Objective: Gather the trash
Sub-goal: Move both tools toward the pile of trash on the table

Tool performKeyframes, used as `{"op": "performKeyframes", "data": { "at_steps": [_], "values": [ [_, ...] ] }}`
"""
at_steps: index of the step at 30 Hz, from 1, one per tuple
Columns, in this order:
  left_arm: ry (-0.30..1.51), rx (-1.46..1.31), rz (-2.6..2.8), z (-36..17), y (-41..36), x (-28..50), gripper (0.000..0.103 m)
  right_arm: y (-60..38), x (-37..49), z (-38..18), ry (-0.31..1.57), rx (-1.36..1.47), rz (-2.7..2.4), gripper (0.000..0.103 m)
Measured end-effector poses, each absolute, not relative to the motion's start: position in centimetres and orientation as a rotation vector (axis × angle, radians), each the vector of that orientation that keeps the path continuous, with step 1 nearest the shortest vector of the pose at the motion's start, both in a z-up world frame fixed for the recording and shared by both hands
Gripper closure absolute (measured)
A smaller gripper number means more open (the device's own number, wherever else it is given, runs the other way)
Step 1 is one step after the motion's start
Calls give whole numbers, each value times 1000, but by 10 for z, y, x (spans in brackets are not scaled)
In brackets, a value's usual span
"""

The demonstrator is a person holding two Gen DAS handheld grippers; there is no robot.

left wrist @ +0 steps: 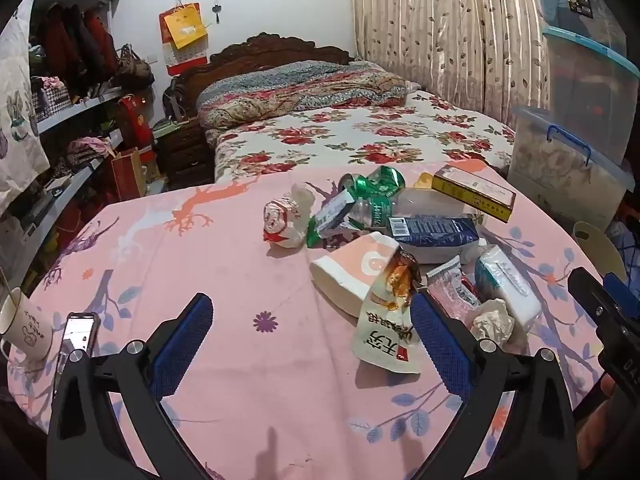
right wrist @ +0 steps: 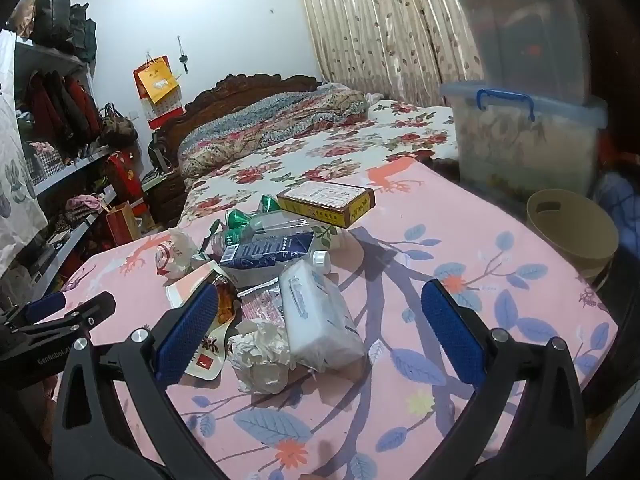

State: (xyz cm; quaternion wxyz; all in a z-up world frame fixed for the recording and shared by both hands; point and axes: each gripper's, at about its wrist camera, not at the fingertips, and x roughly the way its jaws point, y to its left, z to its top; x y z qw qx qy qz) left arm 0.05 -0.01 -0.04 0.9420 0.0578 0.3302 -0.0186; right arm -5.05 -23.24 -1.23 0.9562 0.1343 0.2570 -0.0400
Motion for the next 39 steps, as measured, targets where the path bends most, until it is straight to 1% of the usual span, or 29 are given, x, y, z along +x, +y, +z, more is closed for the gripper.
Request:
{"op": "performKeyframes", "data": {
  "at_steps": [3,8,10,12,14,19,24,29,39],
  "values": [
    [664,117,-29,1,-1,-1,9,-232,-49,-12,526,282,-81,3],
    [633,119,-37,-6,-24,-25,9,-239,-54,-18,532,285,-71,3],
    [613,111,-60,-11,-23,-35,9,-243,-56,-23,538,281,-73,3],
    [636,92,-109,-18,-14,-24,9,-242,-59,-27,554,283,-80,3],
    [631,100,-119,-22,-16,-29,9,-245,-60,-32,577,295,-83,3],
    [593,77,-111,-22,-6,-44,9,-244,-65,-38,598,302,-72,3],
    [562,-22,-103,-21,15,-52,9,-238,-68,-38,597,301,-44,3],
    [541,-3,-97,-18,13,-54,9,-231,-65,-48,655,320,9,3],
    [543,-22,-90,-16,19,-52,9,-229,-63,-52,679,333,26,3]
  ]
}}
